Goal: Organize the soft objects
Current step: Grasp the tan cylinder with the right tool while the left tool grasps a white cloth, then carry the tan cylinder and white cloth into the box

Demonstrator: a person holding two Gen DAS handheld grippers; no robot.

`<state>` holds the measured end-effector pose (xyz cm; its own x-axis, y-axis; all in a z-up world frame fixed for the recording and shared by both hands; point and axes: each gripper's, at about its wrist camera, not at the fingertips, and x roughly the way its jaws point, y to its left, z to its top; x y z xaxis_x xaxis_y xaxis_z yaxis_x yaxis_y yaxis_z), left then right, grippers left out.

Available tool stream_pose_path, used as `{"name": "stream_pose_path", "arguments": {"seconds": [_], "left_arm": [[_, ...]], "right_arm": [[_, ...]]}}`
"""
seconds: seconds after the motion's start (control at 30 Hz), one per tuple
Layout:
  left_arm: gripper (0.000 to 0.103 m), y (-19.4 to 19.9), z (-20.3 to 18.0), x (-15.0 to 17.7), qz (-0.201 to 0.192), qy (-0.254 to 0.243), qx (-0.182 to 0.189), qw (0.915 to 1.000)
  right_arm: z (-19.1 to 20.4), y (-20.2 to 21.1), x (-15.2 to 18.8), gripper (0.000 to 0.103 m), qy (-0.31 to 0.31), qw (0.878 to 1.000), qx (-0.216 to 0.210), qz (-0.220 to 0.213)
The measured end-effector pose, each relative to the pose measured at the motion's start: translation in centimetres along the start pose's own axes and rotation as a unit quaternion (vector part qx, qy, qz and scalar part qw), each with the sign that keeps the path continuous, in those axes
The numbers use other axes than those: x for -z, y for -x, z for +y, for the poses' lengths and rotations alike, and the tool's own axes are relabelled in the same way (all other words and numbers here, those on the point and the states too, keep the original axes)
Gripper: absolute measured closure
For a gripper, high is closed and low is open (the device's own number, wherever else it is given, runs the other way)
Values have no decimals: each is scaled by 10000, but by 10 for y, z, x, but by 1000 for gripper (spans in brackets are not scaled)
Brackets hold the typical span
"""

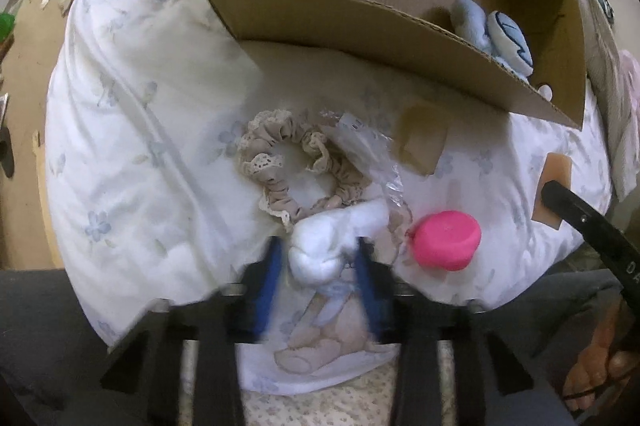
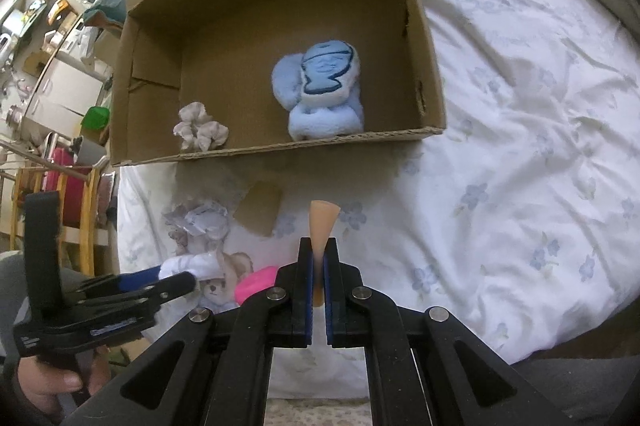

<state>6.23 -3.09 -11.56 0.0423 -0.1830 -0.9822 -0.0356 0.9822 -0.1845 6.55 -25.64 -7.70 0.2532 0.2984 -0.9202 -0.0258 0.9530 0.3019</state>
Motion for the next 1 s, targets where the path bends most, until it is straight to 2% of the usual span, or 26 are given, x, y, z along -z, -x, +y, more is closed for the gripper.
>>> {"name": "stream_pose_path", "arguments": {"seconds": [0.2, 0.37, 0.43, 0.5, 0.63, 0.8, 1.0], "left_arm": [[83, 18, 4, 13, -147, -91, 31, 9998], [83, 39, 15, 33, -428, 124, -99, 9990], [83, 46, 22, 39, -558, 281, -312, 9976], [83, 50, 26, 39, -634, 406, -282, 9968], [83, 68, 28, 37, -959, 483, -407, 9934], [83, 100, 28, 29, -1307, 445, -422, 9895], [83, 132, 18, 2, -1684, 237, -417, 9846]], "right_arm": [[3, -5, 2, 97, 22, 9998, -162, 71], [12, -1, 4, 97, 166, 9993, -336, 43], [15, 2, 5, 97, 218, 9989, -406, 3], [16, 6, 6, 97, 252, 9986, -454, -48], [13, 16, 7, 97, 156, 9982, -554, -175], [5, 43, 3, 97, -23, 9947, -817, -617], [8, 67, -14, 97, -54, 9913, -932, -925]]}}
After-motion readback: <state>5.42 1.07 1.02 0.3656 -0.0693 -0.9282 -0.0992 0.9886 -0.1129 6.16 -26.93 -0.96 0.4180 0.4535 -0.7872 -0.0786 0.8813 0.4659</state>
